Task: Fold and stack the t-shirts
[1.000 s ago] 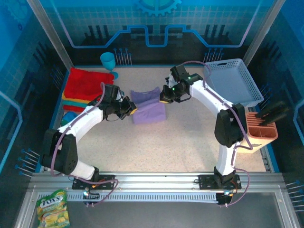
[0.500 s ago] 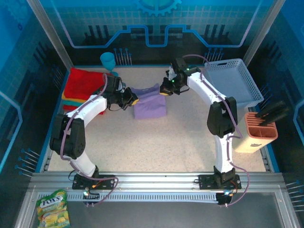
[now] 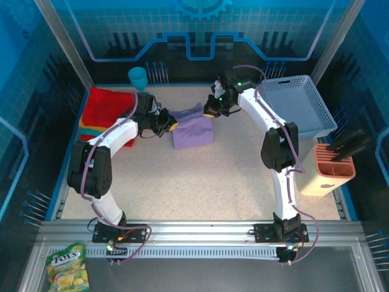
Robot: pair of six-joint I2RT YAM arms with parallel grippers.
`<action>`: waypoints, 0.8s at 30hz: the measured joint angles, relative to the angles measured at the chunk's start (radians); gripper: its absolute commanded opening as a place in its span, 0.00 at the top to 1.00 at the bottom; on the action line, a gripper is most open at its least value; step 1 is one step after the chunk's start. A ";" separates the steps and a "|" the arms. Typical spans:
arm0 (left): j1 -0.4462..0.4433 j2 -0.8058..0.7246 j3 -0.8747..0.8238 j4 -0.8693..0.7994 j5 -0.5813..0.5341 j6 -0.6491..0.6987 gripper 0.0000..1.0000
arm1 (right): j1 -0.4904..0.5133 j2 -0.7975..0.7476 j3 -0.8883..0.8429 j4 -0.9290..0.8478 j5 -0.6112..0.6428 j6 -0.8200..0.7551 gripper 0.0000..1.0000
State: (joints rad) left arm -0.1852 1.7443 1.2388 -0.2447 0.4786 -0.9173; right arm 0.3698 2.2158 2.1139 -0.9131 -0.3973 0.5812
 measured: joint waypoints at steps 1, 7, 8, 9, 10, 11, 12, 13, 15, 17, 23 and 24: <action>0.000 0.000 0.000 0.001 0.002 0.000 1.00 | 0.000 -0.002 -0.006 0.002 0.000 -0.003 1.00; -0.011 -0.051 -0.035 0.014 0.010 -0.017 1.00 | 0.002 -0.077 -0.119 0.014 0.001 -0.007 1.00; -0.017 -0.072 -0.050 0.016 0.009 -0.020 1.00 | 0.002 -0.103 -0.154 0.024 0.001 -0.006 1.00; -0.028 -0.102 -0.074 0.018 0.009 -0.024 1.00 | 0.003 -0.136 -0.196 0.035 0.001 -0.006 1.00; -0.041 -0.139 -0.103 0.021 0.008 -0.027 1.00 | 0.005 -0.177 -0.247 0.049 0.001 -0.005 1.00; -0.052 -0.171 -0.129 0.026 0.008 -0.032 1.00 | 0.007 -0.213 -0.290 0.059 0.002 -0.004 1.00; -0.064 -0.209 -0.160 0.032 0.005 -0.038 1.00 | 0.010 -0.254 -0.336 0.069 0.002 -0.001 1.00; -0.078 -0.250 -0.195 0.037 0.003 -0.047 1.00 | 0.013 -0.293 -0.377 0.078 0.003 0.002 1.00; -0.098 -0.323 -0.263 0.048 -0.006 -0.061 1.00 | 0.023 -0.370 -0.457 0.099 0.003 0.007 1.00; -0.113 -0.386 -0.327 0.057 -0.015 -0.079 1.00 | 0.038 -0.437 -0.529 0.121 0.003 0.014 1.00; -0.178 -0.570 -0.520 0.070 -0.061 -0.132 1.00 | 0.094 -0.620 -0.798 0.196 0.003 0.048 1.00; -0.194 -0.605 -0.551 0.070 -0.068 -0.145 1.00 | 0.104 -0.652 -0.845 0.203 0.004 0.056 1.00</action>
State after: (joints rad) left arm -0.3790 1.1393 0.6876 -0.1745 0.4107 -1.0622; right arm 0.4736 1.5642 1.2690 -0.7105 -0.3931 0.6376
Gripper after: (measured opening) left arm 0.055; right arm 0.070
